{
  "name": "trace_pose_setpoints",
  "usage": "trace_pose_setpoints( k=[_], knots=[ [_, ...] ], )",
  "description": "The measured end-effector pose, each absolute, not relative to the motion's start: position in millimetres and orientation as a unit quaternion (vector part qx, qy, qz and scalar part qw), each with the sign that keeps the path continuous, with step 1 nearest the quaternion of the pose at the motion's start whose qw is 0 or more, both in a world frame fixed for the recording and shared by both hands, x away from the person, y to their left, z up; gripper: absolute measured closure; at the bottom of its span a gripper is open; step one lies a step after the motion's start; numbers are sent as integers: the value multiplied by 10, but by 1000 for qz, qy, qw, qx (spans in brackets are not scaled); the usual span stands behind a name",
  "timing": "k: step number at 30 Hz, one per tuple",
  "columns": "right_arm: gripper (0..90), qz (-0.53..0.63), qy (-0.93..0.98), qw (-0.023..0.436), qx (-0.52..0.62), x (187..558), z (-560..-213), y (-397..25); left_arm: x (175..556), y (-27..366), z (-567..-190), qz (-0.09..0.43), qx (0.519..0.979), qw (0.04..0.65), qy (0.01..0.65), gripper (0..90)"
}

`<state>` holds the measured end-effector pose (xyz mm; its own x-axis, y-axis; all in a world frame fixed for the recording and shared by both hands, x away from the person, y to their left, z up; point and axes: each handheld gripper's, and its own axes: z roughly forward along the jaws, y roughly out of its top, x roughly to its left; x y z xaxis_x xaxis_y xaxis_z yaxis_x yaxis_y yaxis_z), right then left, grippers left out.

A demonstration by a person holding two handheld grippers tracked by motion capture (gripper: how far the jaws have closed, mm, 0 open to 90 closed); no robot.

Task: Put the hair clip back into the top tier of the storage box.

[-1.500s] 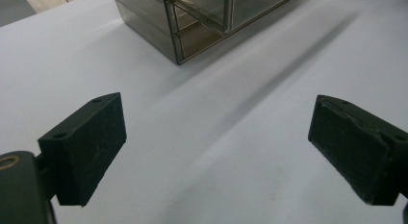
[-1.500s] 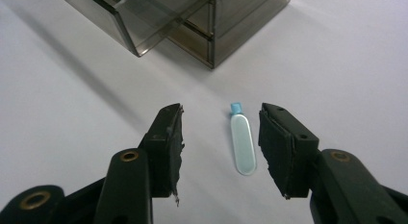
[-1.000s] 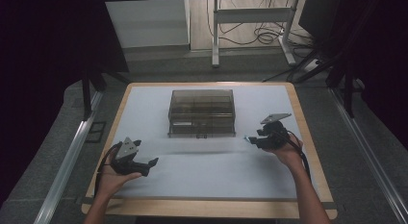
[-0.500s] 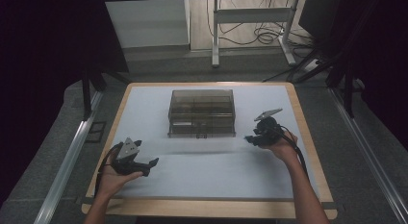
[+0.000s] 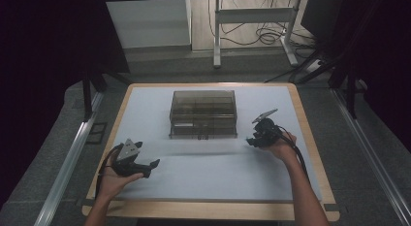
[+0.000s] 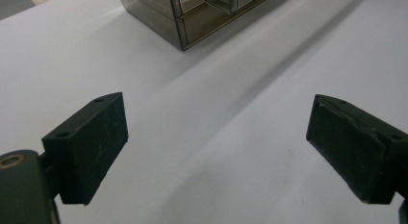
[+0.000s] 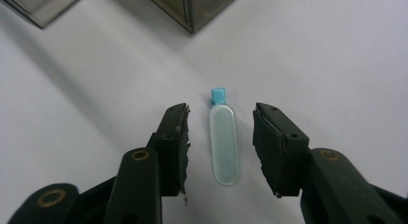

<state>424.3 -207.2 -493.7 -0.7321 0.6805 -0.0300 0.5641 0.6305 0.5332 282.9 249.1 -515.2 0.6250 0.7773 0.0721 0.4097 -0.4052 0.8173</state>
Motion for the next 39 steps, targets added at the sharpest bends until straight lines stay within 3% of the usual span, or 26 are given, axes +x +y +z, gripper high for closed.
trace_pose_setpoints(
  k=[22,39],
  knots=[
    [735,213,913,94,336,4345,-4990,-2025,2797,2519,-5116,229,800,413,370,76],
    [747,238,906,103,335,4290,-4883,-2058,2800,2503,-5128,224,804,410,368,77]
  ],
)
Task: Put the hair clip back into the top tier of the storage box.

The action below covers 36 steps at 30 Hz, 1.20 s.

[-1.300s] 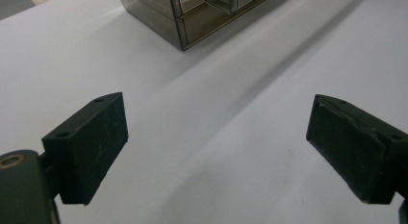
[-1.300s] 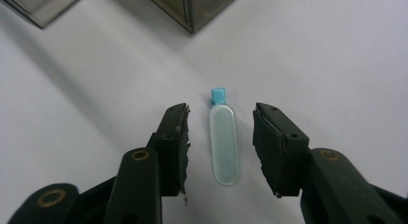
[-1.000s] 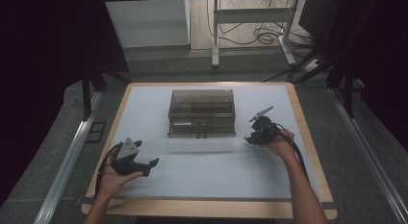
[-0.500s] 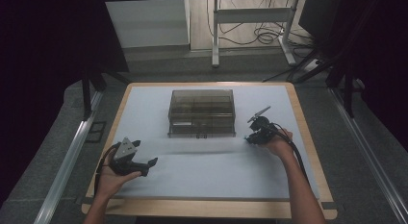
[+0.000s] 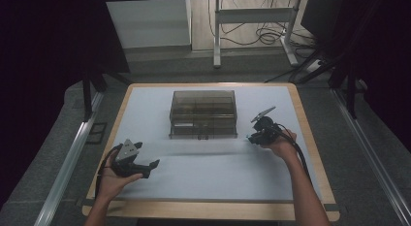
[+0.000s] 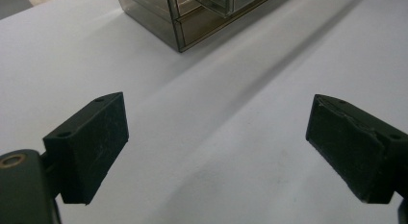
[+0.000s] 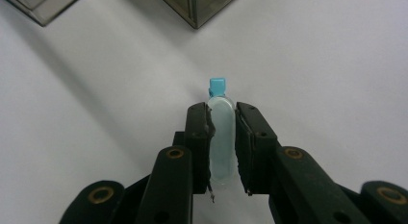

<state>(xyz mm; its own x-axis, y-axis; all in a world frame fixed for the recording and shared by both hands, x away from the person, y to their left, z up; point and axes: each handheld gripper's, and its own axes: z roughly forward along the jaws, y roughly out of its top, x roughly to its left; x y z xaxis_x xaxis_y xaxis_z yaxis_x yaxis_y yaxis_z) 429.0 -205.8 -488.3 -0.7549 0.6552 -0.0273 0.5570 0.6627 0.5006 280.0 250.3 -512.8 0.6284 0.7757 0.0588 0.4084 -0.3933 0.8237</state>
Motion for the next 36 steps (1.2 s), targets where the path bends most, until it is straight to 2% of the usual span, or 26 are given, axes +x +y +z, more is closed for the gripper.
trace_pose_setpoints(
  k=[23,36],
  knots=[
    [748,291,892,123,322,4141,-4528,-2114,2803,2476,-5144,208,809,415,361,59],
    [748,305,889,121,320,4118,-4452,-2116,2818,2439,-5174,197,815,407,362,54]
  ],
)
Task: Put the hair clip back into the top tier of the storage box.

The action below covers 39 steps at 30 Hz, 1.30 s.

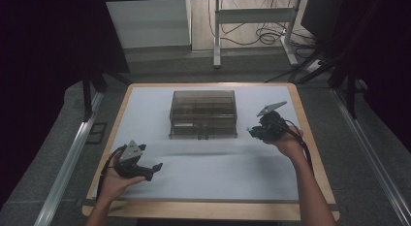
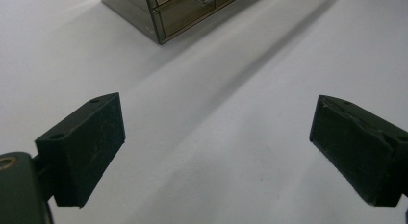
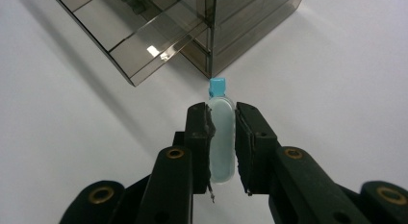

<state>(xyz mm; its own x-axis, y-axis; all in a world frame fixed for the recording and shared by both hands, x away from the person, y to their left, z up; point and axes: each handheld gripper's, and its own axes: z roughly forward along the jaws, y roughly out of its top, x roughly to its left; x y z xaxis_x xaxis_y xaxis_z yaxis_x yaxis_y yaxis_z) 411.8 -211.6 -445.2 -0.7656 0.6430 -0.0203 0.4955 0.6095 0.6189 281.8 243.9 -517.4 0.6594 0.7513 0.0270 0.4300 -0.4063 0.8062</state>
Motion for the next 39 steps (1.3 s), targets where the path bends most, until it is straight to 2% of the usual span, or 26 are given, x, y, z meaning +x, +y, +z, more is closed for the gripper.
trace_pose_setpoints(
  k=[39],
  knots=[
    [748,339,884,134,293,4048,-4184,-1937,2817,2378,-5200,187,820,403,360,47]
  ],
)
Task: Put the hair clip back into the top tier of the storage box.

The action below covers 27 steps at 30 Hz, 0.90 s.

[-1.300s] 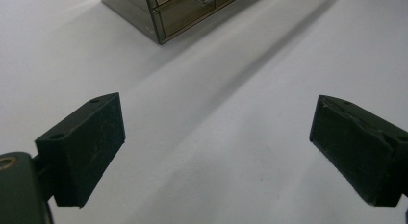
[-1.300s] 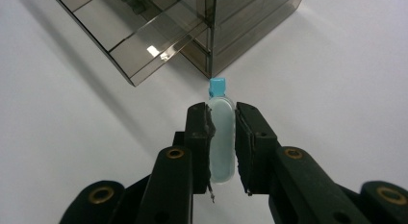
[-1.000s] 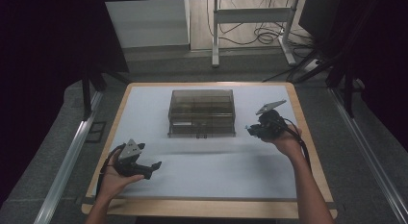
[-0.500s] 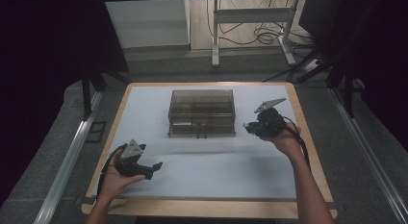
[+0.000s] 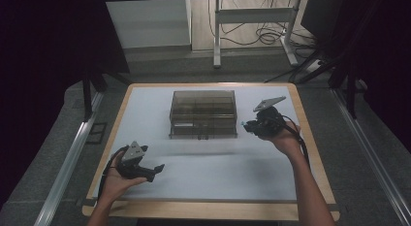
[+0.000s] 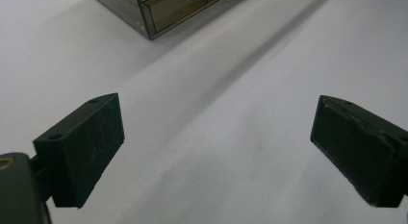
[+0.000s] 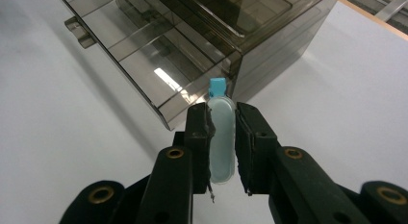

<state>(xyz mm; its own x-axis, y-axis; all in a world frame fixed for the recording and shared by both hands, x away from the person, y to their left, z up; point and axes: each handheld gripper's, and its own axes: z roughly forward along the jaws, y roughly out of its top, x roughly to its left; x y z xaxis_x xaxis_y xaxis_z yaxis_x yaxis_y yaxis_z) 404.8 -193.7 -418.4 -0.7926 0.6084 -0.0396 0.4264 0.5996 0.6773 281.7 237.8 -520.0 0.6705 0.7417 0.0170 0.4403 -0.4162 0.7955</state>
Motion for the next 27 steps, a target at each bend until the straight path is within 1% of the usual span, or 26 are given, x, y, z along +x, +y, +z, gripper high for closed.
trace_pose_setpoints(
  k=[27],
  knots=[
    [748,349,889,130,267,4060,-4102,-1653,2815,2384,-5192,193,816,403,367,50]
  ],
)
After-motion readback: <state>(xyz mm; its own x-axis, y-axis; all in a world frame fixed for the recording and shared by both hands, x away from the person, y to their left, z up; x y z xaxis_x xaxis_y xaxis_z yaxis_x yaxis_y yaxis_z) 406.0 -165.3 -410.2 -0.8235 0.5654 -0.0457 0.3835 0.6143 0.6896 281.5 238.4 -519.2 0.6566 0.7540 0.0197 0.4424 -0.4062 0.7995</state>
